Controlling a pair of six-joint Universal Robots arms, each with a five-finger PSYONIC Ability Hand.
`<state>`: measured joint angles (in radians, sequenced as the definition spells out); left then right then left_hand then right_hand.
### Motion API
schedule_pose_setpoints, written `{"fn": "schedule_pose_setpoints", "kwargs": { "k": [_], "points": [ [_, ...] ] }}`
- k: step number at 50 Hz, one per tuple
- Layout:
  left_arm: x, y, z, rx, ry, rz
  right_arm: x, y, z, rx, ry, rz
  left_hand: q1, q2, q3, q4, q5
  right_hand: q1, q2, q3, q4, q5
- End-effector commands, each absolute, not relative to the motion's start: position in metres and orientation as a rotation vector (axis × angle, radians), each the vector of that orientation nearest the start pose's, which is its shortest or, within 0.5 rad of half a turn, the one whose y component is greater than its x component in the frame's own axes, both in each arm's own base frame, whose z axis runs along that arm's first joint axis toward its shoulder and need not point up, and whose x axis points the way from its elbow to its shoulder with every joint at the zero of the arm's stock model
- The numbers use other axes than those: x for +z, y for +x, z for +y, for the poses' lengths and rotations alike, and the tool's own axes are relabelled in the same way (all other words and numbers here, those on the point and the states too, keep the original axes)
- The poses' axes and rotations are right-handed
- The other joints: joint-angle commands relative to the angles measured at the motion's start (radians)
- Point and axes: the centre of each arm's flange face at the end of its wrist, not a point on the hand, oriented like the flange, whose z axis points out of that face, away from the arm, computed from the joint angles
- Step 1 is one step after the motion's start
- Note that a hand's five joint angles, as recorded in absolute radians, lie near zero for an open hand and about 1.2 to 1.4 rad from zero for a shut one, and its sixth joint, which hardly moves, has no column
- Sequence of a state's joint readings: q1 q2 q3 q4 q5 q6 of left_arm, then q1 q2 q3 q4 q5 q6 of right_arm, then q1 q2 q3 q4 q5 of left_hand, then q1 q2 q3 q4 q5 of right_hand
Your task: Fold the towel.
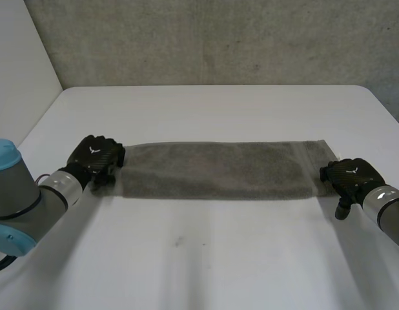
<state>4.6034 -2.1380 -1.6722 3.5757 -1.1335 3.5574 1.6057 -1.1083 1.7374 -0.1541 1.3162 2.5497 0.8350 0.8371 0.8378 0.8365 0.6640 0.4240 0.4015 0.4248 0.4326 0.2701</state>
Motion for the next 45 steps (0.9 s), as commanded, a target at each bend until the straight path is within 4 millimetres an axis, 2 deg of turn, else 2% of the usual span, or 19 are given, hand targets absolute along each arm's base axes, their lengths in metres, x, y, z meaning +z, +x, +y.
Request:
{"fn": "schedule_pose_setpoints", "kwargs": {
  "k": [1, 18, 29, 34, 36, 37, 38, 42, 44, 45],
  "points": [
    [0.121, -0.205, -0.335, -2.042, 1.074, 2.35, 0.125, 0.166, -0.32, -1.734, -1.044, 2.511, 0.016, 0.014, 0.013, 0.014, 0.012, 0.075, 0.097, 0.074, 0.066, 0.054],
    [0.123, -0.204, -0.324, -2.027, 1.076, 2.366, 0.125, 0.166, -0.33, -1.837, -1.037, 2.464, -0.287, -0.289, -0.289, -0.288, -0.29, 0.087, 0.109, 0.086, 0.078, 0.066],
    [0.126, -0.203, -0.318, -2.029, 1.076, 2.364, 0.115, 0.166, -0.341, -1.843, -1.036, 2.461, -0.345, -0.348, -0.348, -0.347, -0.349, 0.248, 0.271, 0.247, 0.24, 0.227],
    [0.127, -0.203, -0.318, -2.029, 1.074, 2.362, 0.112, 0.166, -0.346, -1.842, -1.035, 2.464, -0.407, -0.409, -0.41, -0.408, -0.411, 0.451, 0.473, 0.45, 0.442, 0.43],
    [0.128, -0.203, -0.318, -2.031, 1.074, 2.36, 0.112, 0.164, -0.35, -1.855, -1.034, 2.465, -0.419, -0.421, -0.422, -0.42, -0.422, 0.839, 0.861, 0.838, 0.83, 0.818],
    [0.128, -0.203, -0.318, -2.033, 1.074, 2.358, 0.112, 0.164, -0.35, -1.855, -1.034, 2.465, -0.431, -0.433, -0.433, -0.432, -0.434, 0.841, 0.864, 0.84, 0.833, 0.821],
    [0.128, -0.203, -0.318, -2.033, 1.074, 2.358, 0.114, 0.163, -0.353, -1.875, -1.026, 2.476, -0.431, -0.433, -0.433, -0.432, -0.434, 0.971, 0.993, 0.97, 0.962, 0.95],
    [0.129, -0.203, -0.318, -2.033, 1.07, 2.36, 0.123, 0.156, -0.359, -1.921, -0.997, 2.485, -0.437, -0.439, -0.439, -0.438, -0.44, 0.972, 0.995, 0.971, 0.964, 0.952],
    [0.13, -0.203, -0.318, -2.036, 1.07, 2.356, 0.134, 0.135, -0.368, -1.987, -0.934, 2.533, -0.439, -0.442, -0.442, -0.441, -0.443, 0.972, 0.995, 0.971, 0.964, 0.952],
    [0.131, -0.203, -0.317, -2.037, 1.07, 2.354, 0.134, 0.135, -0.368, -1.988, -0.933, 2.533, -0.439, -0.442, -0.442, -0.441, -0.443, 0.972, 0.995, 0.971, 0.964, 0.952]
  ]
}}
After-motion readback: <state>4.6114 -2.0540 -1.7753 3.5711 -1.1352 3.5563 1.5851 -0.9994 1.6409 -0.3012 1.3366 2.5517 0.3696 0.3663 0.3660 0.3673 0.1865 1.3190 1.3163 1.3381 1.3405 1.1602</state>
